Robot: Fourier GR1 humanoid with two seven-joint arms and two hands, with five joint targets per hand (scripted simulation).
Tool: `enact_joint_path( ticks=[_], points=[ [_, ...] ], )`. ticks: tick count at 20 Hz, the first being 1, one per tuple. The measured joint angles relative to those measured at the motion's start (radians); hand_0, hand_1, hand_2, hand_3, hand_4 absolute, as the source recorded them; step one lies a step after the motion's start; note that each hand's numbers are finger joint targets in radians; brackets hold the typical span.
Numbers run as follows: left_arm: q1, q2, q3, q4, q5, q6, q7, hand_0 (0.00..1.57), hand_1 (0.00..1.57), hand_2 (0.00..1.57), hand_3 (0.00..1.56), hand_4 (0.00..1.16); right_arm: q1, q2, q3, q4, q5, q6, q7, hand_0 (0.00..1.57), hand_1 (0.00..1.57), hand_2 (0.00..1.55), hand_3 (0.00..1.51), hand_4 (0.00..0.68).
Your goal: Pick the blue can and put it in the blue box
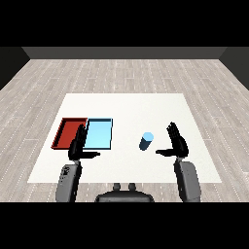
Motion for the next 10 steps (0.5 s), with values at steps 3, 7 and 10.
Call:
enact_joint_path(
  ticks=[3,7,10],
  points=[
    [0.017,-0.013,0.008,0.002,0.029,-0.017,-0.119,0.0,0.0,0.0,0.0,0.0,0.006,-0.002,-0.028,0.011,-0.057,0.058,-0.077,0.0,0.0,0.0,0.0,0.0],
    [-0.002,-0.02,0.02,0.032,0.047,-0.034,-0.198,0.0,0.0,0.0,0.0,0.0,-0.006,-0.013,-0.048,0.053,-0.08,0.106,-0.136,0.0,0.0,0.0,0.0,0.0],
    [0.017,-0.022,0.021,0.03,0.06,-0.051,-0.231,0.0,0.0,0.0,0.0,0.0,-0.02,-0.021,-0.064,0.069,-0.096,0.126,-0.149,0.0,0.0,0.0,0.0,0.0]
  ],
)
